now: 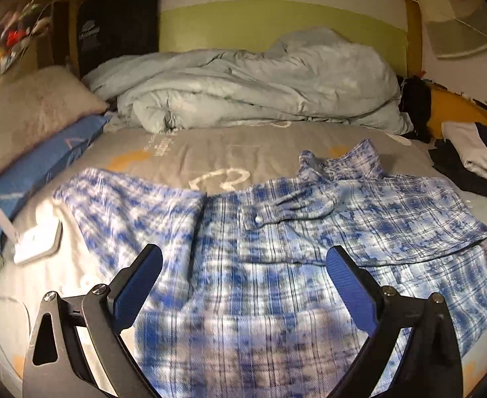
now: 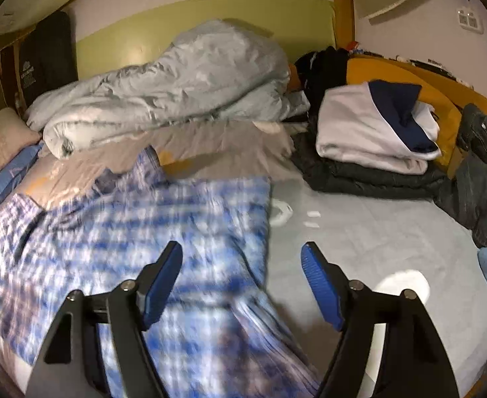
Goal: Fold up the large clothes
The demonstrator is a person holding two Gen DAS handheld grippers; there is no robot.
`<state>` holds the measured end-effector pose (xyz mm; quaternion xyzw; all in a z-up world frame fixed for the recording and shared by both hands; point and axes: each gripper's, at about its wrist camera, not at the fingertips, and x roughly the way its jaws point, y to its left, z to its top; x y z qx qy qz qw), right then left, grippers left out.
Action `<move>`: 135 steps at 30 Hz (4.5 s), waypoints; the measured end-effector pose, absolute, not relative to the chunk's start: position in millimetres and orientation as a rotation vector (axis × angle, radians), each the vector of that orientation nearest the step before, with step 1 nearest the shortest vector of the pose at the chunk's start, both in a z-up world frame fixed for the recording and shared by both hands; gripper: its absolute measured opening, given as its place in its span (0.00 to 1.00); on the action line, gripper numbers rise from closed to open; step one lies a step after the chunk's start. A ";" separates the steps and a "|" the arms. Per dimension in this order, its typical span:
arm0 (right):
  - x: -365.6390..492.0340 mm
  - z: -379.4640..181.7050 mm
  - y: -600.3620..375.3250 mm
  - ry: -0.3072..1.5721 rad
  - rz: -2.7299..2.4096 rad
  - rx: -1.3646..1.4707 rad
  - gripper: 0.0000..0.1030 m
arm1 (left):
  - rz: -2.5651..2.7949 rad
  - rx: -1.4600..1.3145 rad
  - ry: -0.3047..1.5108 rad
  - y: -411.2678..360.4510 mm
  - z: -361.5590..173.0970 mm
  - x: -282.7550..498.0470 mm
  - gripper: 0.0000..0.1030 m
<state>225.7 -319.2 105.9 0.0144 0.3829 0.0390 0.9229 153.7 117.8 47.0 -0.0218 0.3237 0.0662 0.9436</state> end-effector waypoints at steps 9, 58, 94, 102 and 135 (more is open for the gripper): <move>219.8 67.7 -313.4 0.890 0.054 -0.100 0.07 | 0.028 -0.039 0.665 101.3 47.4 145.9 0.94; 200.2 81.9 -316.7 0.732 0.024 0.054 0.77 | 0.305 -0.195 0.714 260.1 65.0 205.2 0.94; 207.9 66.3 -297.2 0.825 0.122 0.056 0.77 | -0.075 -0.097 0.822 146.5 30.0 210.9 0.28; 208.8 65.3 -300.7 0.834 0.104 0.068 0.77 | 0.000 -0.206 0.722 188.9 60.4 197.5 0.53; 200.6 77.7 -280.4 0.808 0.133 0.020 0.77 | 0.116 -0.366 0.624 232.8 63.2 206.2 0.02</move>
